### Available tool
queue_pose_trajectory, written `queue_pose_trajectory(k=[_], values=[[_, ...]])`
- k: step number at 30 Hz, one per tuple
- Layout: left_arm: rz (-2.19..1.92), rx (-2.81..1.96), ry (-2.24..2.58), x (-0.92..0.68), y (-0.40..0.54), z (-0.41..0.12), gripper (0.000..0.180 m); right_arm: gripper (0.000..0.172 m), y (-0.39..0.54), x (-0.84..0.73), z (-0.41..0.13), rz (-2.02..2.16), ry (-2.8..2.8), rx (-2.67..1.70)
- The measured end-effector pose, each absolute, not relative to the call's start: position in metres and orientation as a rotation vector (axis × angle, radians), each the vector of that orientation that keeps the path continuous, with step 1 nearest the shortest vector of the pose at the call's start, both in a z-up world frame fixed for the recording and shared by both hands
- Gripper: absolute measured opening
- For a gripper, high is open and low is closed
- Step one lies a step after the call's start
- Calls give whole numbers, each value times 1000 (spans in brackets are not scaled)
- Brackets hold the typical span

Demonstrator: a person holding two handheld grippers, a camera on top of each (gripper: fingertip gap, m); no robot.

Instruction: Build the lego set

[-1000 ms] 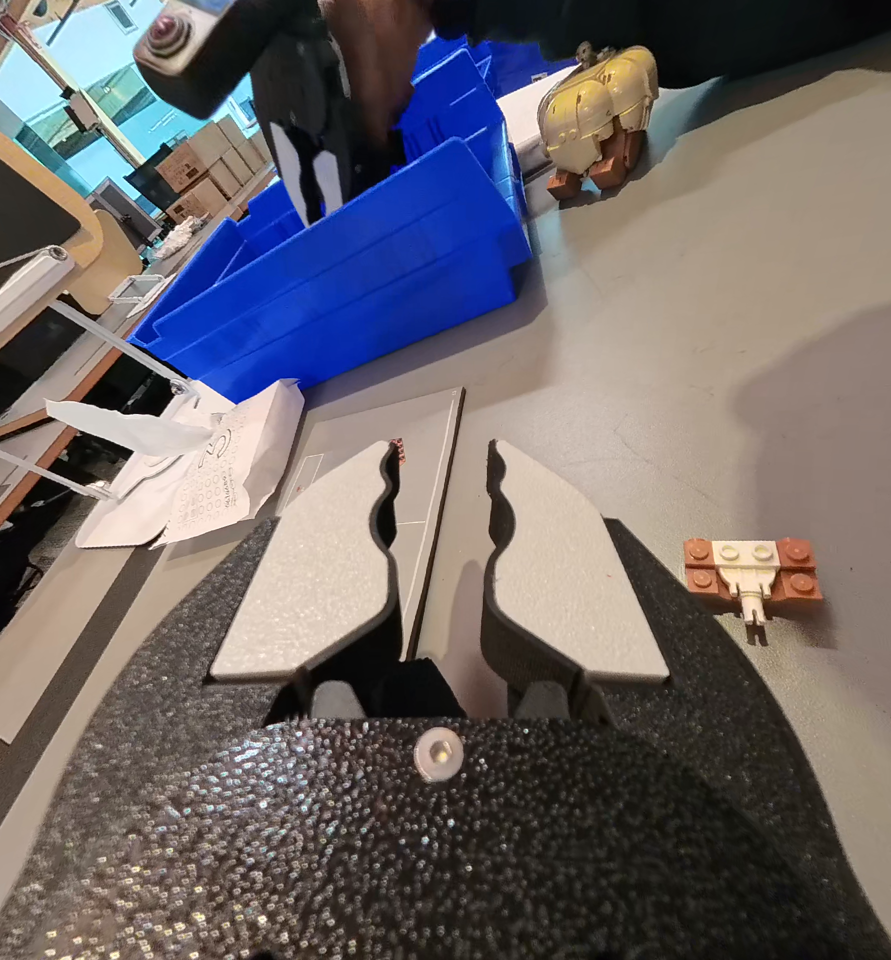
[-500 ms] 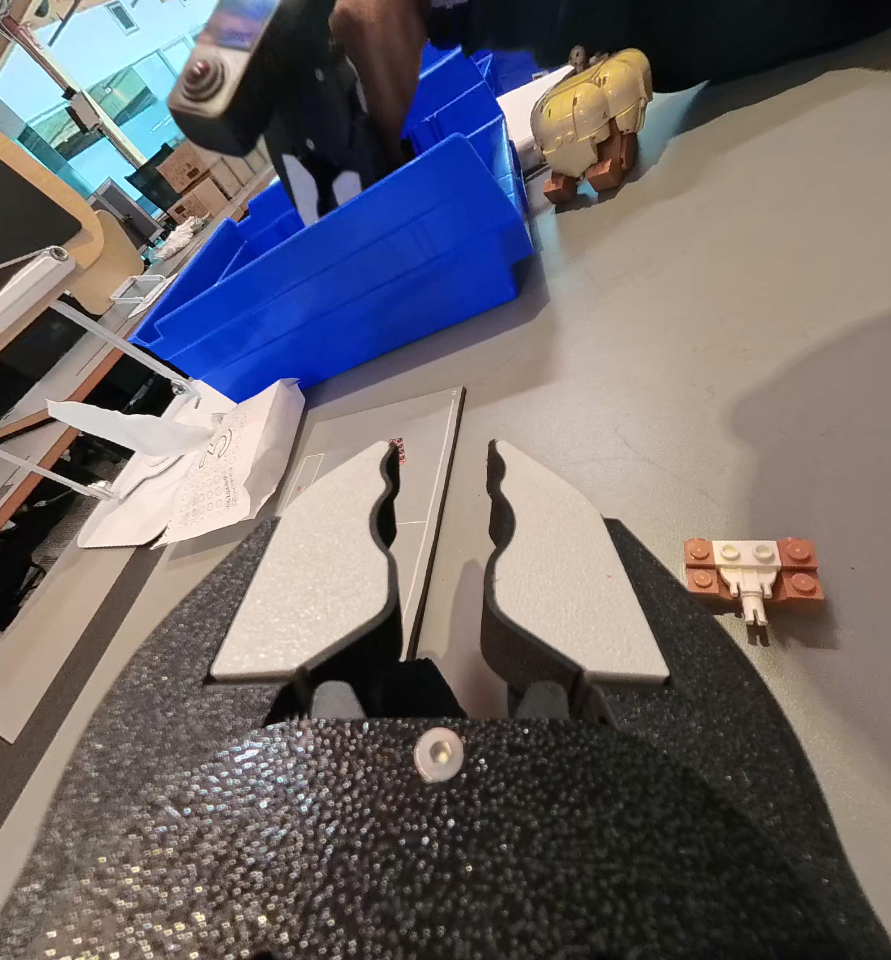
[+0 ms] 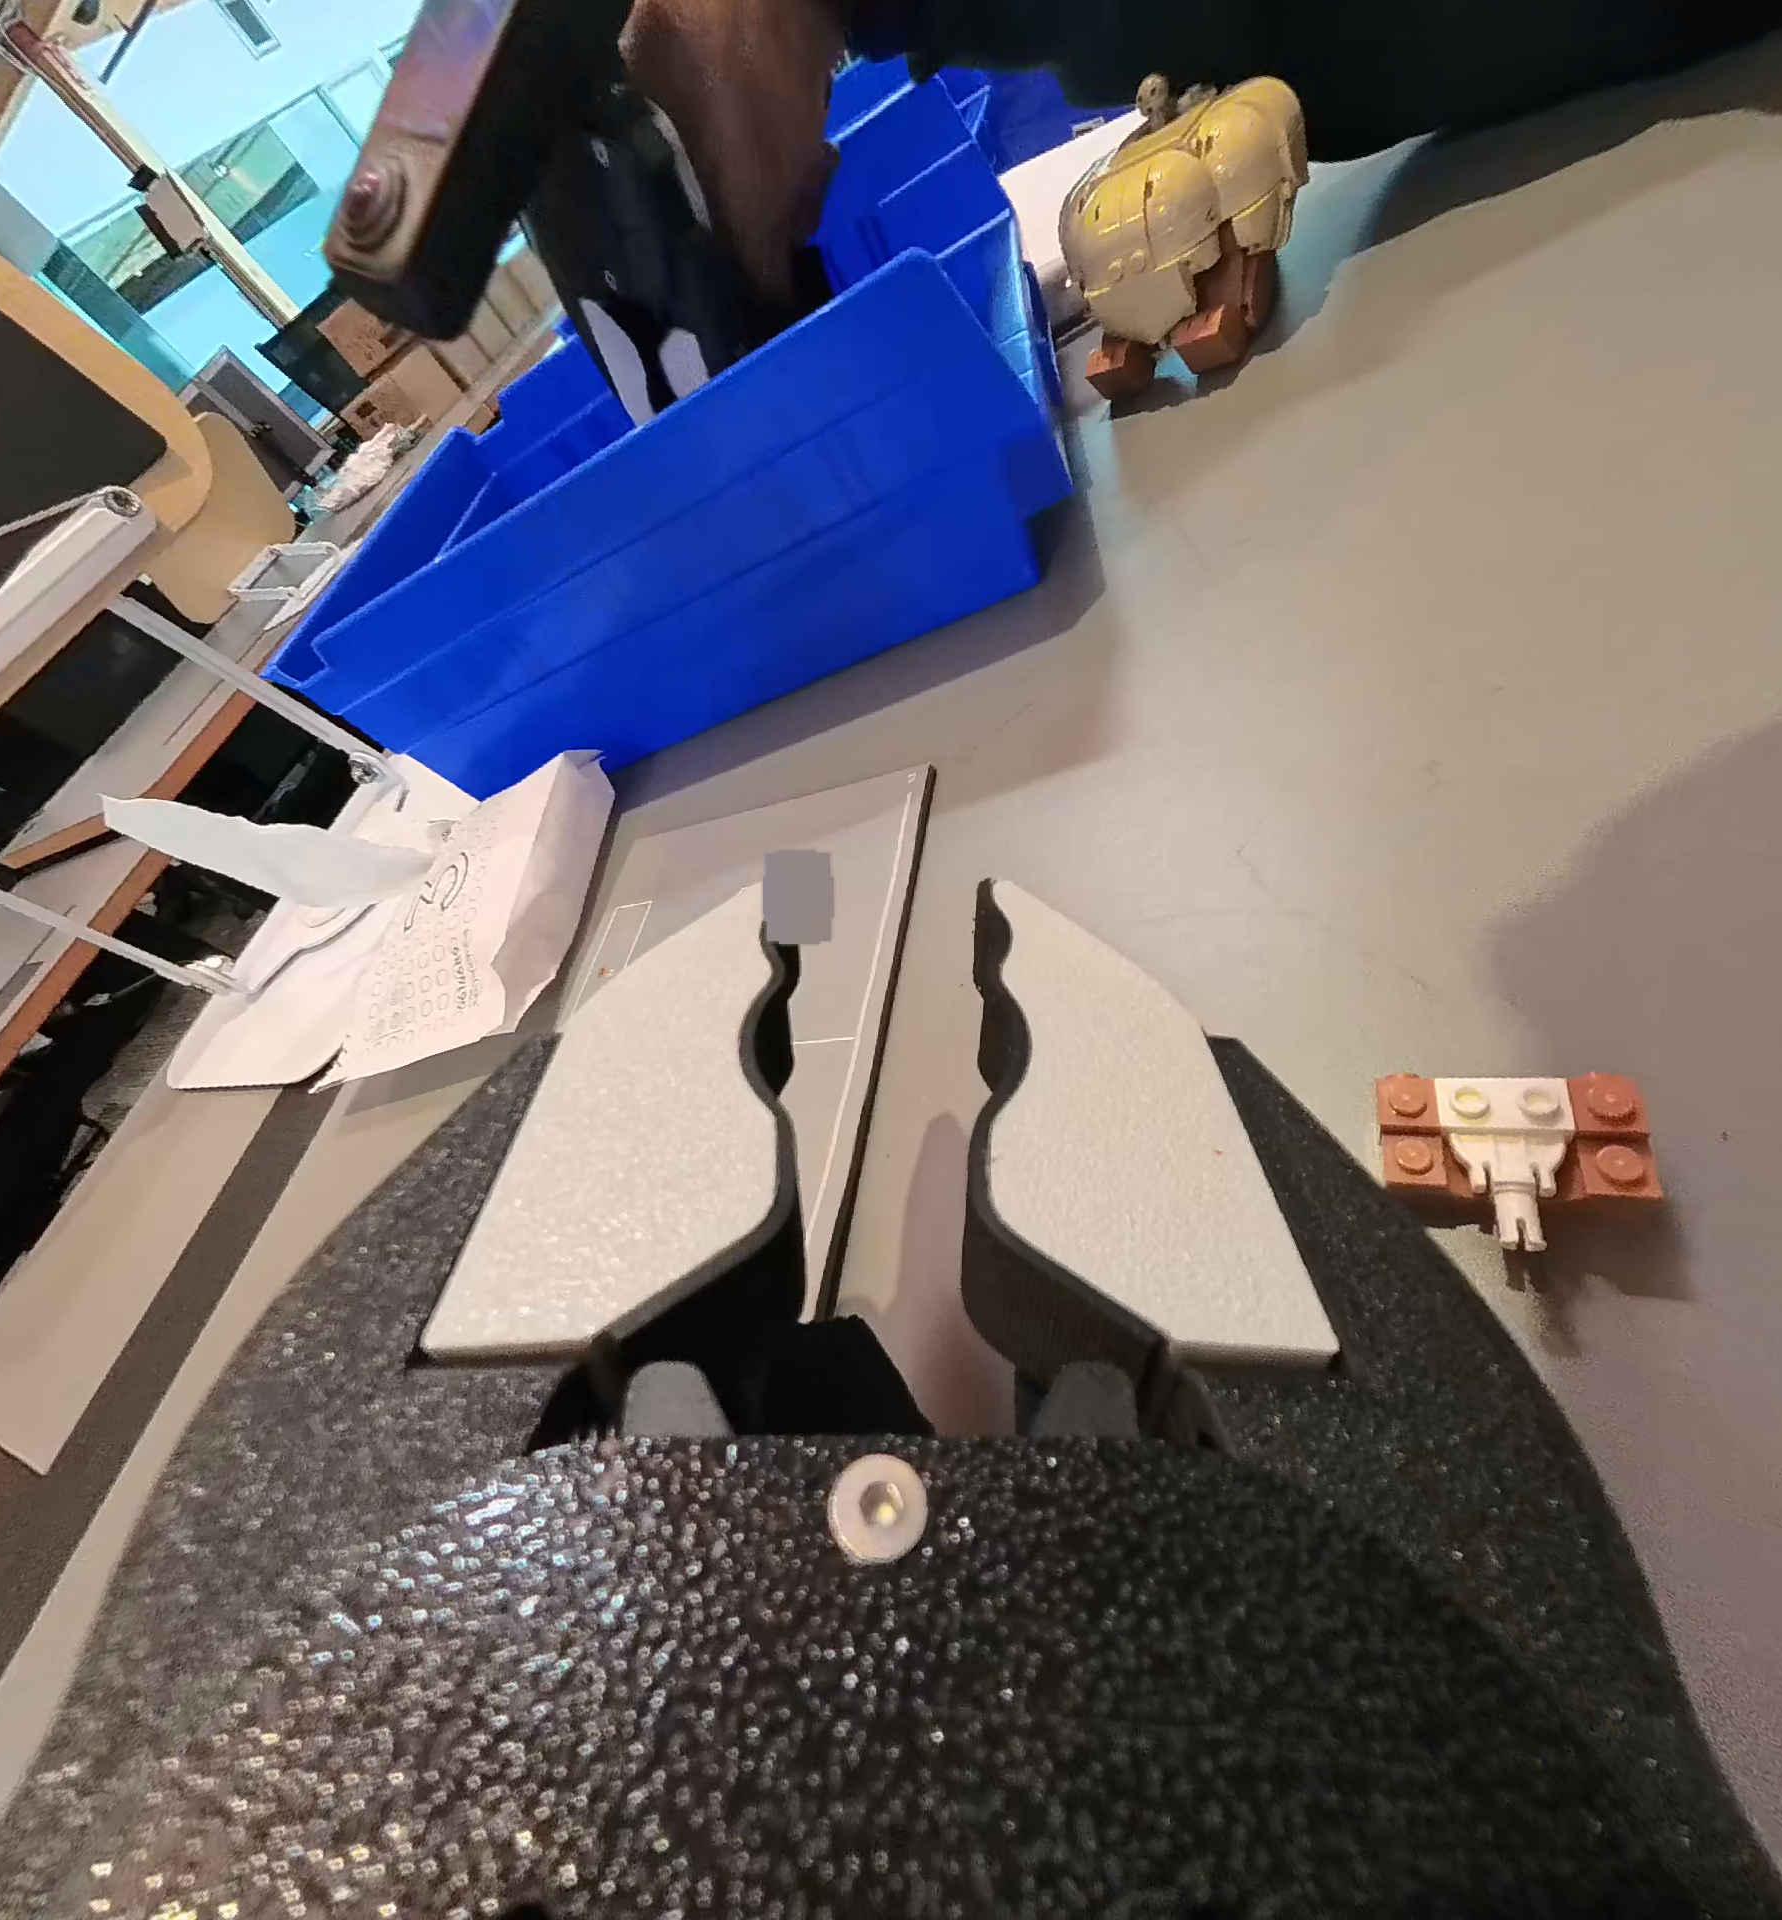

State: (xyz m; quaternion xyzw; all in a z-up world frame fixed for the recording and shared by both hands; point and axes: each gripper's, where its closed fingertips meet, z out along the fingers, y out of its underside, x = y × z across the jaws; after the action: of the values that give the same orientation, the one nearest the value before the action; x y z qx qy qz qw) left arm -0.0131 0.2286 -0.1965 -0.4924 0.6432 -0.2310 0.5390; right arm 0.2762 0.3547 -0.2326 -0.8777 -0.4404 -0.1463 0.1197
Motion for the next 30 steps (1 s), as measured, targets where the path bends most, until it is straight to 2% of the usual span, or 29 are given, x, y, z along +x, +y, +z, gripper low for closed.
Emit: queue_pose_trajectory(k=[2, 8, 13, 18, 24, 30], values=[[-541, -1167, 1533, -13, 228, -197, 32, 15, 354, 271, -235, -340, -1215, -2615], [-537, -1165, 1537, -14, 228, -198, 31, 25, 357, 279, -239, -359, -1105, -2683], [-536, -1168, 1532, -14, 229, -197, 31, 26, 355, 285, -245, -423, -1106, -2712], [-530, -1166, 1534, -13, 229, -198, 31, 8, 353, 284, -249, -420, -1117, -2725], [-535, -1168, 1527, -14, 229, -197, 31, 7, 352, 276, -246, -345, -1125, -2707], [-534, -1173, 1524, -14, 230, -197, 31, 7, 355, 255, -204, -157, -1050, -2569]])
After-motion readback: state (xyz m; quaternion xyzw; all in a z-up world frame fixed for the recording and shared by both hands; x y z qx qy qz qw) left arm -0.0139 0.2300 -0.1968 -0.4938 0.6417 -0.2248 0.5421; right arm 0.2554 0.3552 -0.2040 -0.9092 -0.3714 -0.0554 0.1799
